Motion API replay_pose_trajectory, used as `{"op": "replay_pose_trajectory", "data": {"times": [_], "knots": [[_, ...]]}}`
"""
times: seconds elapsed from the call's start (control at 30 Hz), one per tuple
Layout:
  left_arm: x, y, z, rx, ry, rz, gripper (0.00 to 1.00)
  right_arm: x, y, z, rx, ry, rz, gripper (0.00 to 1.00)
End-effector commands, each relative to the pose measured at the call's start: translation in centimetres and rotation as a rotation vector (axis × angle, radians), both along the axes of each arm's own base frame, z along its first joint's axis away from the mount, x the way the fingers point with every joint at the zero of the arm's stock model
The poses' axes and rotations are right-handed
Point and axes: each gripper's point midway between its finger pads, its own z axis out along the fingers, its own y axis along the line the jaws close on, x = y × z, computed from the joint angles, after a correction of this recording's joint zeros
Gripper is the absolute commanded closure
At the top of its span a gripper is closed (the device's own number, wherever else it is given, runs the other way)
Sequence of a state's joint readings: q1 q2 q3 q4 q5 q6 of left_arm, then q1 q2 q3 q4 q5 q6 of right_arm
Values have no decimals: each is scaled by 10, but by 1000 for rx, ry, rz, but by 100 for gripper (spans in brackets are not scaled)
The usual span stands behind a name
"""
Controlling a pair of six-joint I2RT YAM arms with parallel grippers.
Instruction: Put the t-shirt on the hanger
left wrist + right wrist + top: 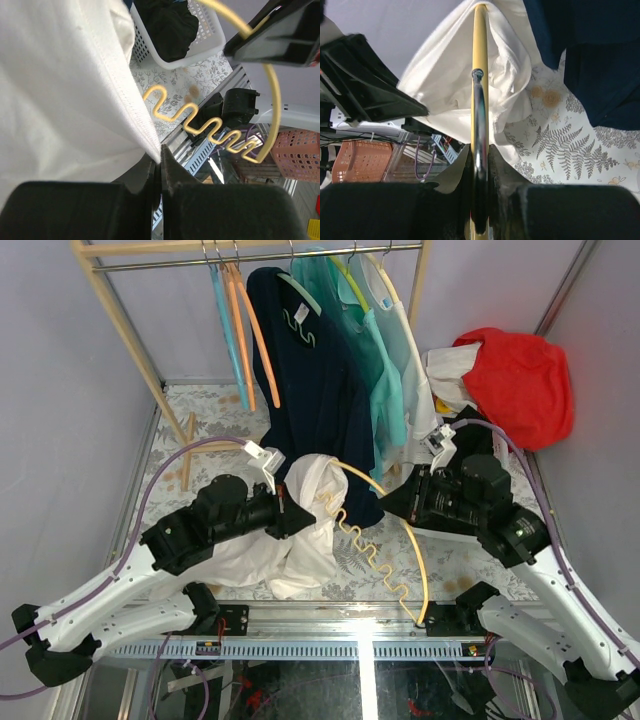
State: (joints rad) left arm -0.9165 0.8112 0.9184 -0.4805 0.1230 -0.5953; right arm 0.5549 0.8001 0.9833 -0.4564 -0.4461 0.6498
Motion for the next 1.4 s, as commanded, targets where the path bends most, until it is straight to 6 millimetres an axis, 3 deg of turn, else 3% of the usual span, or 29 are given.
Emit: {"op": "replay_pose_trajectory", "data": {"times": [0.0,0.23,0.8,1.37], "knots": [[-1,-8,35,-98,-44,-17,100,-1,12,10,149,-84,35,100],[-4,-15,44,-145,-30,-12,100,-17,19,-13,184,-38,122,100],[-11,-39,75,-177,-49,8,100,-34,27,-25,235,2,230,100],[-26,-74,117,-282,-42,-67,100,-31,32,-9,265,-49,256,100]]}}
